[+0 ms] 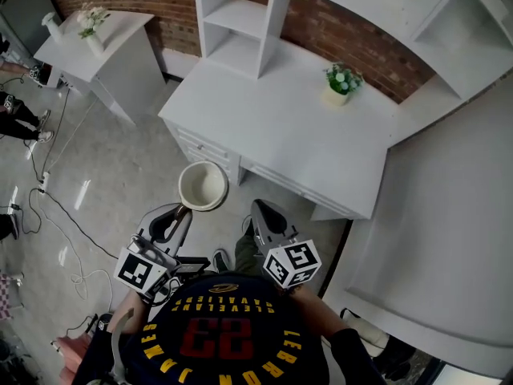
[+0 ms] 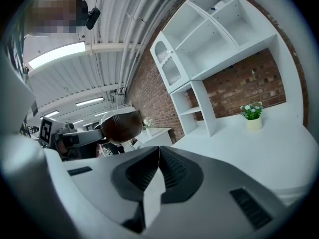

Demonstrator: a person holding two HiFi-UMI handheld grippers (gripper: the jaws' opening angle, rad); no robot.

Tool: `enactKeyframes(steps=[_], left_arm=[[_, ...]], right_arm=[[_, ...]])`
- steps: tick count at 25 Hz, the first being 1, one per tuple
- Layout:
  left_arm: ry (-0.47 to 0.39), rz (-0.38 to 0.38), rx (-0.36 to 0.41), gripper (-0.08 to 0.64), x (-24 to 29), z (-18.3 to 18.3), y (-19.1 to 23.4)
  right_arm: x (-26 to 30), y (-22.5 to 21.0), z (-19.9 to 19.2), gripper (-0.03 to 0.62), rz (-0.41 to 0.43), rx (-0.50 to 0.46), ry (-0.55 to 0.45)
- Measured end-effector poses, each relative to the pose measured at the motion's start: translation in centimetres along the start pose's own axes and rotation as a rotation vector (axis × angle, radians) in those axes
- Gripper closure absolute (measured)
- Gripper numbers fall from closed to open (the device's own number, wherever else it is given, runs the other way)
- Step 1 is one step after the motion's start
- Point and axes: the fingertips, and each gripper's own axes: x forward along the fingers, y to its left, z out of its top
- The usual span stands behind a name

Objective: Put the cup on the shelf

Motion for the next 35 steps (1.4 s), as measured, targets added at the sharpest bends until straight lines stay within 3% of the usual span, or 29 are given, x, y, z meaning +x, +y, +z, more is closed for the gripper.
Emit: enactKeyframes(steps=[14, 23, 30, 35], left_arm=[[-0.007, 0.139, 0.020, 0.512, 12.3, 2.2, 5.2], [0.004, 0.216, 0.024, 0.512, 15.1, 2.9, 8.4], [0.026, 0.223, 0.007, 0.512, 15.9, 1.8, 11.0], [0.021, 0.187, 0.013, 0.512, 17.8, 1.6, 14.3]], right_arm=[[8.5, -10.6, 6.0, 0.586, 0.125, -0.047, 0.018], [12.5, -12.7, 7.5, 0.586, 0.175, -0.039, 0.015], [14.7, -13.6, 7.2, 0.586, 0.158, -0.040, 0.039], [17.2, -14.5, 8.1, 0.586, 0.113, -0.049, 0.039]])
